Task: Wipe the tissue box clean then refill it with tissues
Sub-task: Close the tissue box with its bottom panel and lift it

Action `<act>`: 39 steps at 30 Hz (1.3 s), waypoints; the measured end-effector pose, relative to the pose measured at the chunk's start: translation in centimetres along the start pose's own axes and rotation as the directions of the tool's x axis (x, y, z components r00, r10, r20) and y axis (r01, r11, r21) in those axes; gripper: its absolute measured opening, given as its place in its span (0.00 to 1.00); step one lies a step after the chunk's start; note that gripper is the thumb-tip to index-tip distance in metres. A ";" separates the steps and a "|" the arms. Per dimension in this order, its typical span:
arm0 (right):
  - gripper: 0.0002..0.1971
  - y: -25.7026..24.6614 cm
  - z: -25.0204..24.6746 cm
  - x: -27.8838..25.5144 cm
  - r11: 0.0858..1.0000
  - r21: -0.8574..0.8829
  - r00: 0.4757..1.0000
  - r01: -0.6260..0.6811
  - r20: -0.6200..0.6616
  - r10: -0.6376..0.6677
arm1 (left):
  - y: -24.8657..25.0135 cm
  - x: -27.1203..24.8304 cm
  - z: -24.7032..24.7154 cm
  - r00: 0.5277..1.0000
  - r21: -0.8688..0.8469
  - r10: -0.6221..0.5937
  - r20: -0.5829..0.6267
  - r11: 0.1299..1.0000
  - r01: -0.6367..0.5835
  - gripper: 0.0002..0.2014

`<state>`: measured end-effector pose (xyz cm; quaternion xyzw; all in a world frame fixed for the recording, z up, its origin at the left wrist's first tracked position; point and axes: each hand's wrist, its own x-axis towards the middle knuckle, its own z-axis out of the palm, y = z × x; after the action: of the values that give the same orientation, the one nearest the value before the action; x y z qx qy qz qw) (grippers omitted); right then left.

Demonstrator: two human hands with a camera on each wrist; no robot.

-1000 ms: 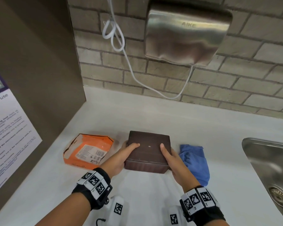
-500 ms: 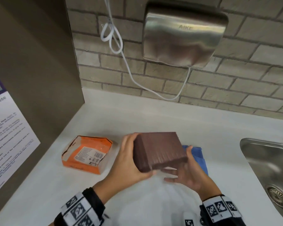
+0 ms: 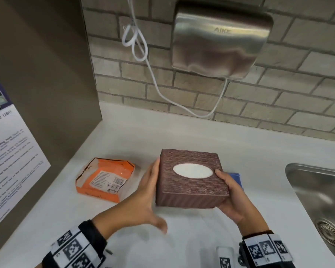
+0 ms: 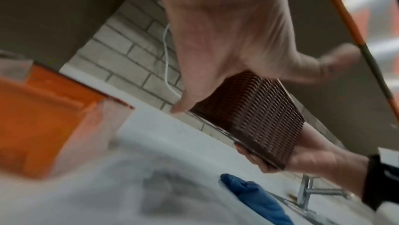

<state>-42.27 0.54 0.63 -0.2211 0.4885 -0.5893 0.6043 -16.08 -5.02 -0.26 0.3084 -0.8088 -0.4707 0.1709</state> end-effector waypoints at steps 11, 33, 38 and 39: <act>0.18 4.7 1.8 2.1 0.999 -0.033 1.000 0.027 0.007 -0.027 | -5.9 5.0 2.1 0.952 -0.617 -0.269 -0.143 0.777 0.128 0.30; 0.23 6.7 0.5 6.1 0.977 -0.214 0.999 0.015 -0.040 -0.025 | -7.1 6.6 2.1 0.910 -0.647 -0.393 -0.134 0.730 0.220 0.22; 0.21 6.4 0.6 5.8 0.970 -0.238 0.999 0.041 -0.018 -0.046 | -6.1 5.8 1.5 0.906 -0.619 -0.409 -0.109 0.741 0.260 0.26; 0.22 6.3 0.3 5.8 0.965 -0.259 0.998 0.039 -0.029 -0.048 | -6.4 5.6 1.3 0.905 -0.605 -0.413 -0.104 0.748 0.272 0.35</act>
<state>-39.83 -3.63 -6.49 -0.2986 0.5666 -0.5375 0.5485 -18.81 -10.25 -6.55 0.4385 -0.5309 -0.6772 0.2592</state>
